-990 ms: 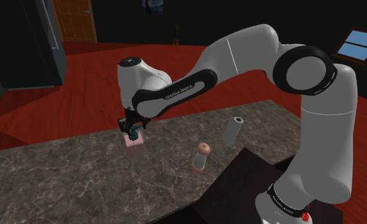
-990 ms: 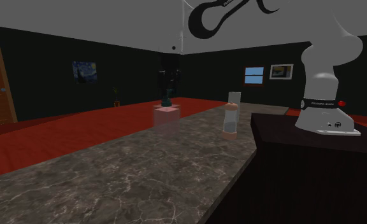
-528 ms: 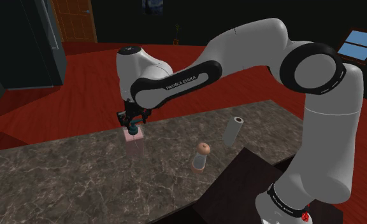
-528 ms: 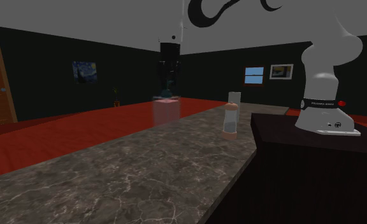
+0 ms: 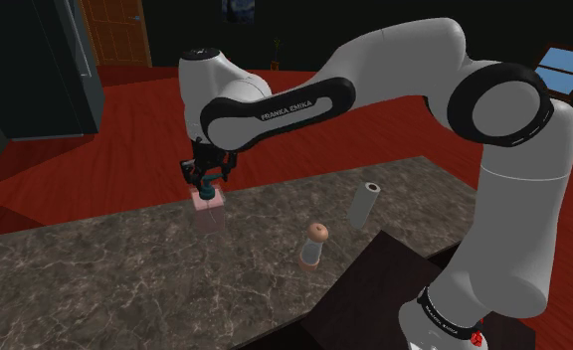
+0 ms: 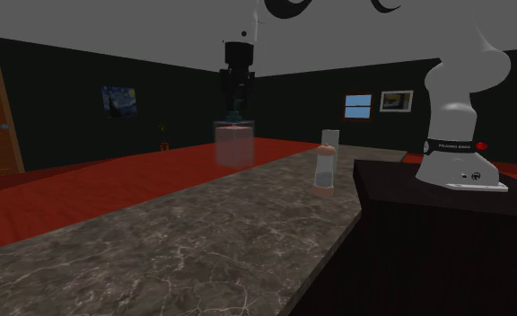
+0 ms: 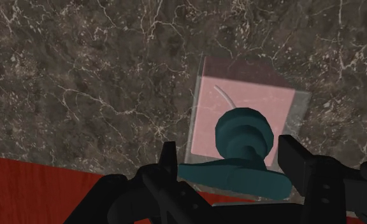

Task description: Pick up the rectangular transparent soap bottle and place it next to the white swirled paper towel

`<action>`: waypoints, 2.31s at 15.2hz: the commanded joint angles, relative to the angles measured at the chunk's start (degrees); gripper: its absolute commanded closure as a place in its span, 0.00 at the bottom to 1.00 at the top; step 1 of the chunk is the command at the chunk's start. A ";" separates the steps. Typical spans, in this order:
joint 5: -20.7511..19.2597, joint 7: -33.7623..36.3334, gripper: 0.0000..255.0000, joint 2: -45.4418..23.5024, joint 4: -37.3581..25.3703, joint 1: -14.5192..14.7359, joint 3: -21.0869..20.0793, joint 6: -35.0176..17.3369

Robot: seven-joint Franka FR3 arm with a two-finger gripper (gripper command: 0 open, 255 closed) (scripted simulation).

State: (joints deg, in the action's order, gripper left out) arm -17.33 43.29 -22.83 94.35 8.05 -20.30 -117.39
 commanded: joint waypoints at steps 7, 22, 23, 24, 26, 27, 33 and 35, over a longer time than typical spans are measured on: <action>1.15 -1.28 1.00 1.71 -3.90 0.00 -0.47 5.39; 2.17 -3.23 1.00 2.62 -14.16 0.67 -0.95 16.31; 2.18 -3.34 1.00 2.56 -15.01 0.75 -0.97 17.10; 2.18 -3.43 1.00 2.50 -15.68 0.82 -0.98 17.71; 3.59 -5.62 1.00 6.20 -10.52 -1.65 -0.61 15.68; 4.28 -6.79 1.00 7.92 -8.18 -2.80 -0.36 14.77; 7.97 -14.58 1.00 16.89 3.40 -8.61 2.09 10.46; 8.99 -17.35 1.00 19.38 6.47 -10.19 3.22 9.38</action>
State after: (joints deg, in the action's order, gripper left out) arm -9.00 27.68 -5.01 99.01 -1.17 -17.72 -107.44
